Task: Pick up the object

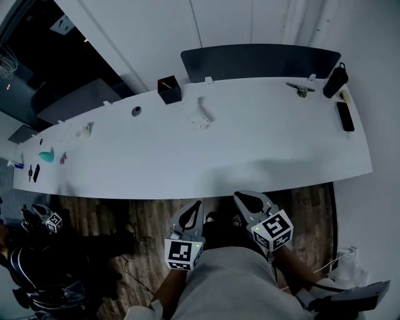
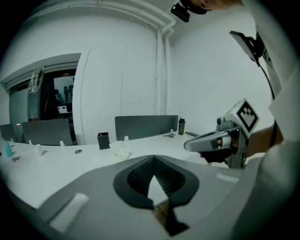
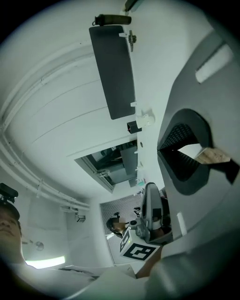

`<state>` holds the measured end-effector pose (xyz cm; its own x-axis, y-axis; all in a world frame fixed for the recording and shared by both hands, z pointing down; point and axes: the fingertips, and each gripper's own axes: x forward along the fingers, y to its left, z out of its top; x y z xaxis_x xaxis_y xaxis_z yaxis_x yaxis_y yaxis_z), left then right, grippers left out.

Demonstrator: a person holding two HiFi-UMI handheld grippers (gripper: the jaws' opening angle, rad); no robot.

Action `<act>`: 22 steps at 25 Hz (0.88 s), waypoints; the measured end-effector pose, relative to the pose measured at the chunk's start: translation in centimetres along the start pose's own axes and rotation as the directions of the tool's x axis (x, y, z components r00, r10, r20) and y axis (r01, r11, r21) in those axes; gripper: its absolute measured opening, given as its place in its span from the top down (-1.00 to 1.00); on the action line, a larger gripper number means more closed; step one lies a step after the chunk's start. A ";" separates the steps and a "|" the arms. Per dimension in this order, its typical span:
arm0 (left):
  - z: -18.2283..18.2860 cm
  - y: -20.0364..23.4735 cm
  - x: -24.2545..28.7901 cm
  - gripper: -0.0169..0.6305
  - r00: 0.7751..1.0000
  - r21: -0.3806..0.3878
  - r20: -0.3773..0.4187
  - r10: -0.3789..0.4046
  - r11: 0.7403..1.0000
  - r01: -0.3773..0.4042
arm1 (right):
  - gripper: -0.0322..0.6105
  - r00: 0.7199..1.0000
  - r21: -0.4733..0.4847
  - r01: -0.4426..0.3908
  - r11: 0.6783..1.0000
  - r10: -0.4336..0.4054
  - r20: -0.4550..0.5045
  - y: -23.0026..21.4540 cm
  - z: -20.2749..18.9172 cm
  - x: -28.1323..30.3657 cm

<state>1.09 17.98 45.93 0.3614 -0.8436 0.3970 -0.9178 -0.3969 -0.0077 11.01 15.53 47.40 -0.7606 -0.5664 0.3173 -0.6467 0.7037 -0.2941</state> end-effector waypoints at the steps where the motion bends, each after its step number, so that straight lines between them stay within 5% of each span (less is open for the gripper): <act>1: 0.2 0.3 0.5 0.94 1.000 -0.011 -0.003 -0.003 1.000 0.003 | 0.89 1.000 0.015 0.004 1.000 -0.004 0.001 -0.5 -0.1 0.2; 11: 0.4 2.8 7.5 0.94 0.994 -0.076 -0.036 -0.107 0.992 0.104 | 0.89 0.997 0.100 0.081 0.992 -0.078 -0.027 -4.7 -0.3 3.5; 22: 1.7 12.7 15.1 0.94 0.973 -0.072 -0.057 -0.222 0.973 0.218 | 0.89 0.991 0.199 0.122 0.972 -0.107 -0.083 -8.8 3.6 15.8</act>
<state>-4.83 -0.46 50.30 0.5463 -0.7124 0.4406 -0.8264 -0.5442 0.1448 4.53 -1.16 51.72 -0.6796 -0.6012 0.4204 -0.7328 0.5299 -0.4268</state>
